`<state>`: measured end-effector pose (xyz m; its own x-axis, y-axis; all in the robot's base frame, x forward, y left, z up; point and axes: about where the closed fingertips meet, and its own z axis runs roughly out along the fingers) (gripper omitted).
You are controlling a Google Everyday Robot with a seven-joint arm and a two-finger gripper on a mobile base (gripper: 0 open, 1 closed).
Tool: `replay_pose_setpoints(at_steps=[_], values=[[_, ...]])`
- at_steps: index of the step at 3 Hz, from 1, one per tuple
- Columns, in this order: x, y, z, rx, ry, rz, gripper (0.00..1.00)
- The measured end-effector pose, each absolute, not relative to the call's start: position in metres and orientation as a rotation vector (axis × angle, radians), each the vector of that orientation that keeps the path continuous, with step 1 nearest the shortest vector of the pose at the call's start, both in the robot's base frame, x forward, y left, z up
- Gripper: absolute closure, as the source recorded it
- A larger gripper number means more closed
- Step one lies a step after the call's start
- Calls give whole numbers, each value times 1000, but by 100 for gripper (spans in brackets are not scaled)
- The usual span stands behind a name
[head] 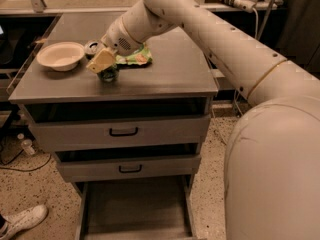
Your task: Place green can into bottom drawer
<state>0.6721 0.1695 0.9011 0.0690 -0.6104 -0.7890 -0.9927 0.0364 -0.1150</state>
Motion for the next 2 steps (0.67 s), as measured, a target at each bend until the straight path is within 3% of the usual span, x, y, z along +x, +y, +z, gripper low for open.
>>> replay_pose_setpoints(at_steps=[2], values=[[605, 106, 938, -1514, 1672, 573, 100]])
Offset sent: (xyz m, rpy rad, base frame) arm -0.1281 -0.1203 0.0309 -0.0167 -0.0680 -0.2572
